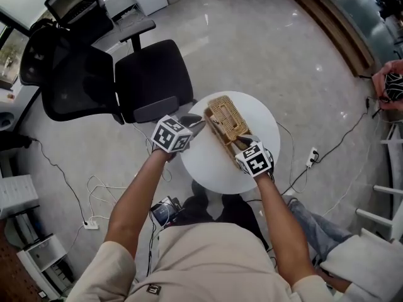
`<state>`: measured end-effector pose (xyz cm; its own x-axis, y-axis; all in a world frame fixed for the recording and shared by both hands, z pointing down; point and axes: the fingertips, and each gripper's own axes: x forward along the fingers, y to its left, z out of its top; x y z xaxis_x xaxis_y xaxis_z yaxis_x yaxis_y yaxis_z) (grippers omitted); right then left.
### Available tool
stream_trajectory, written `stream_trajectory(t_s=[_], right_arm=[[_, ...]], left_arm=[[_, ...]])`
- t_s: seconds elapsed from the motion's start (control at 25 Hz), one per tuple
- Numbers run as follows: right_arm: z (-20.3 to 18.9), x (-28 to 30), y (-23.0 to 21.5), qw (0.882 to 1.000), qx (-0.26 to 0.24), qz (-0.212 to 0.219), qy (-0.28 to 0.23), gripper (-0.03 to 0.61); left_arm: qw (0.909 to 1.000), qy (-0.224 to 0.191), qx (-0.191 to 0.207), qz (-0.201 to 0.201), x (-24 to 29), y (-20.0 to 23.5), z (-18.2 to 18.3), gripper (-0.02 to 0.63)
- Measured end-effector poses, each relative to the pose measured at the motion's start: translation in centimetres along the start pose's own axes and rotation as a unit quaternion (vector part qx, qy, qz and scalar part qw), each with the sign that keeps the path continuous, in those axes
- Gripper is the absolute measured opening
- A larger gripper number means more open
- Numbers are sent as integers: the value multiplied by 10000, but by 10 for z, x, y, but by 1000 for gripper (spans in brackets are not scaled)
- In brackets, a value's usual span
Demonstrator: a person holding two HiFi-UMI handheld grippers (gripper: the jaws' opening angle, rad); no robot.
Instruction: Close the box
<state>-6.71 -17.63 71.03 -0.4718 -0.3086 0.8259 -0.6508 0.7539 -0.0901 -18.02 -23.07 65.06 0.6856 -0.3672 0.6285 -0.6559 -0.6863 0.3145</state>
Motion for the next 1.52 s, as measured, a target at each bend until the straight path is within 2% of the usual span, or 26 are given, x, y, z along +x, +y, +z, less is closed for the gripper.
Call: stream_trajectory(t_s=[0.24, 0.44, 0.64, 0.76, 0.92, 1.04, 1.24, 1.36, 1.52], right_arm=[[-4, 14, 12, 9994, -136, 75, 314, 83], [-11, 23, 17, 9982, -264, 68, 542, 83], [-2, 21, 28, 9992, -77, 78, 381, 51], [27, 0, 32, 9999, 21, 23, -115, 39], [81, -59, 28, 9932, 246, -26, -1140, -5], [124, -119, 27, 9803, 350, -70, -1944, -5], [183, -228, 41, 9486, 170, -267, -3149, -6], [199, -283, 57, 9338, -132, -389, -3553, -6], [211, -332, 73, 9277, -566, -607, -3639, -9]], left_arm=[[9996, -286, 33, 71, -38, -1, 6, 69], [9982, -573, 167, 71, -68, -15, 26, 69], [9948, -899, 472, -18, -101, -41, 53, 69], [9906, -1188, 675, -52, -124, -58, 72, 69], [9818, -1609, 1007, -28, -155, -81, 109, 69], [9736, -1917, 1237, -22, -179, -95, 132, 63], [9545, -2562, 1529, -10, -224, -124, 166, 52], [9443, -2821, 1695, 74, -249, -149, 183, 49], [9355, -2949, 1945, 76, -273, -176, 199, 48]])
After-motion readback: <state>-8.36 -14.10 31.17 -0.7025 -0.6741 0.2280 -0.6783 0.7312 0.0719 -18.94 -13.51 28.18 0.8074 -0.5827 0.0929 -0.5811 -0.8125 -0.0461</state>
